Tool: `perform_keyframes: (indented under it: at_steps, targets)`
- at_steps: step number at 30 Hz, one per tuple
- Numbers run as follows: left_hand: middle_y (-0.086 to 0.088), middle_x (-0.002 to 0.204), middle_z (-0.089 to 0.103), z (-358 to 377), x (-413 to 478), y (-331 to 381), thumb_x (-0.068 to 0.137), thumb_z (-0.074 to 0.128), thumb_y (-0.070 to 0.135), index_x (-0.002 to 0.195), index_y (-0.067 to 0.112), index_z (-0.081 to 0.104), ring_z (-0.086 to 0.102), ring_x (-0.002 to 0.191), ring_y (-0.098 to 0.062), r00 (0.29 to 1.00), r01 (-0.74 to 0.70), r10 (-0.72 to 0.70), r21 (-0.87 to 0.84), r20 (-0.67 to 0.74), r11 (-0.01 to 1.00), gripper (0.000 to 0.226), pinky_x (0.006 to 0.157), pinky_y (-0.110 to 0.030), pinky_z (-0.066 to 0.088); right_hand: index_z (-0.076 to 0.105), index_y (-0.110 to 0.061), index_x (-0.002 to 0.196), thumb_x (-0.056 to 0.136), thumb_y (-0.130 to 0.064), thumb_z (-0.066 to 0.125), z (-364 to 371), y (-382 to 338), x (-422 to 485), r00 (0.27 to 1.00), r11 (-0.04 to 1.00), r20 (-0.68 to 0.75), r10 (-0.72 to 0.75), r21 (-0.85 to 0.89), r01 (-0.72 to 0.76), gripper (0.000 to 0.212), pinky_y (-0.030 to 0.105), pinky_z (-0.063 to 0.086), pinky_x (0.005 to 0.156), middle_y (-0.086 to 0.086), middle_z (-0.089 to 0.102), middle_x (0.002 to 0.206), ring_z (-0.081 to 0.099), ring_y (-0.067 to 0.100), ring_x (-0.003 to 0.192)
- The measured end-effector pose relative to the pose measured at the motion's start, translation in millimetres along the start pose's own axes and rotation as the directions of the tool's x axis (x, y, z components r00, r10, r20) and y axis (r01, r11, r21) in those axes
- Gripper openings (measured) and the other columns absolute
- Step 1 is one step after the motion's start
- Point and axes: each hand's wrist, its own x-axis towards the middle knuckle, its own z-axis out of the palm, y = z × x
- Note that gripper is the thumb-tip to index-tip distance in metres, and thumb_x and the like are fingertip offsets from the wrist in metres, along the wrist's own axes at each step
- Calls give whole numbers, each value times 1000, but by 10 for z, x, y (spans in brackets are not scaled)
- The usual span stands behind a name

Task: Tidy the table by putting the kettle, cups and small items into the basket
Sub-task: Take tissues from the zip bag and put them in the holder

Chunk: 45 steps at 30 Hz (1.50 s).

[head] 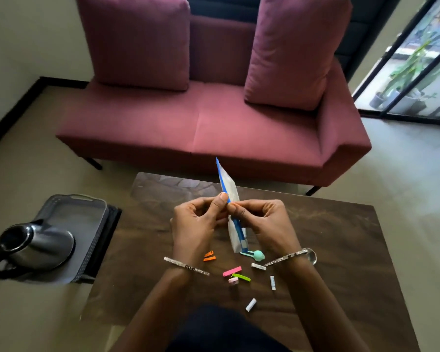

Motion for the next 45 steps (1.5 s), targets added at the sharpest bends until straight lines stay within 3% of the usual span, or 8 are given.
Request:
perform_keyframes:
  at_steps: [3,11,14,23,32,39,45]
  targets:
    - [-14,84,76,29,-27,52,82,75,22,92,3,75,75,80,-28,999,46,-47,-59,-18,997,22,72,-34,61,79,-9,101,79,-33,77,-47,-36,38,997,1000,73,6,26,-8,33,28,59,75,7,79,94,76,20,91]
    - [-14,84,76,71,-146,49,80,76,21,91,2,74,75,80,-28,995,83,-87,-100,-45,992,22,68,-32,62,80,-14,102,78,-28,76,-217,-1,8,966,976,236,108,158,-148,29,37,60,82,11,77,105,73,26,102]
    - [-12,84,76,110,-172,47,78,77,26,92,3,74,75,79,-26,996,85,-87,-90,-9,992,27,65,-28,61,77,-5,106,77,-21,78,-270,24,-3,962,959,234,143,209,-194,34,43,57,88,17,75,108,72,32,105]
    - [-13,85,76,242,-265,18,84,70,13,92,4,73,75,79,-25,994,110,-106,-187,31,976,13,60,-24,58,81,-10,92,72,-13,78,-407,-66,-85,963,939,222,154,270,-213,21,25,60,75,14,78,99,76,24,94]
    - [-15,87,76,211,-330,39,86,69,13,87,6,74,75,81,-28,991,122,-110,-185,74,975,9,60,-27,59,78,-3,98,69,-16,82,-402,-113,-146,979,982,195,66,161,-99,32,33,62,82,14,78,98,76,27,96]
    - [-17,93,75,101,-358,38,75,72,18,86,9,78,75,85,-27,975,194,-159,-250,153,949,15,63,-26,59,78,-2,100,71,-18,82,-388,-87,-147,969,977,228,99,164,-139,33,37,60,88,16,77,101,74,30,99]
    - [-16,89,76,72,-347,26,85,68,12,85,8,76,75,81,-27,977,203,-182,-223,111,953,8,59,-26,59,78,-3,100,71,-18,82,-349,-68,-158,968,980,223,115,134,-147,33,44,58,92,16,77,101,74,31,101]
